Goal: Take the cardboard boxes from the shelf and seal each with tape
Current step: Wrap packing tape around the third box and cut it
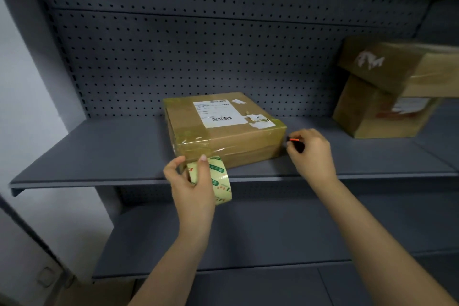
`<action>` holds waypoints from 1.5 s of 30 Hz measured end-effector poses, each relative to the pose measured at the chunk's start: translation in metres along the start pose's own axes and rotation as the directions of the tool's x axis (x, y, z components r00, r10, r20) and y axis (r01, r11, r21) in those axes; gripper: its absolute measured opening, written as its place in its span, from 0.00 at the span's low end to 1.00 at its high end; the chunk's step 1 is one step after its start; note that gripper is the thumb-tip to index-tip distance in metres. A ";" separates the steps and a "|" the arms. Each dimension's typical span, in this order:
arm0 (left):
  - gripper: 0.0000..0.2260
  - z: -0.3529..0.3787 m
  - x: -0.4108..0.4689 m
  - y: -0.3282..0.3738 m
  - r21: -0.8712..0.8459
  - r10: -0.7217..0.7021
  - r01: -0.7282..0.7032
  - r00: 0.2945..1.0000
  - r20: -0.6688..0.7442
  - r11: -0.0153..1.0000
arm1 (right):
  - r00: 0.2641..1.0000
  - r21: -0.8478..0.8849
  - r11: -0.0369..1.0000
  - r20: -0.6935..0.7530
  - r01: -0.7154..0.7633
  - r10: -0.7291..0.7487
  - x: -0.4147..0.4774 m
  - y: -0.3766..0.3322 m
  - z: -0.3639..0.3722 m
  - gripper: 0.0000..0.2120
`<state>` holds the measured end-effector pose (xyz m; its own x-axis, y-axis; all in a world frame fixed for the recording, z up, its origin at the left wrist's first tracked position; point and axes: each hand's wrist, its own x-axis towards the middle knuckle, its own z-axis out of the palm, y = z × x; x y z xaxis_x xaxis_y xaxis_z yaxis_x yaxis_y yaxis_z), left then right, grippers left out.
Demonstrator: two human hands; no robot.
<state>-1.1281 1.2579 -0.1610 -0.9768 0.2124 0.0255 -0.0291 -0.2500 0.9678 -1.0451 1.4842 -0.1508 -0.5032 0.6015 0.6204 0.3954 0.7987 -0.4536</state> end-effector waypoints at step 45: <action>0.03 -0.008 -0.004 -0.001 0.147 0.057 -0.046 0.996 -0.074 0.988 | 0.621 0.203 0.779 0.500 0.594 -0.604 0.000 -0.082 -0.020 0.12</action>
<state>-1.1260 1.2494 -0.1646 -0.9900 0.1270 0.0621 0.0471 -0.1180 0.9919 -1.0616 1.4186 -0.1010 -0.9354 -0.1005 0.3391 -0.1472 0.9824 -0.1151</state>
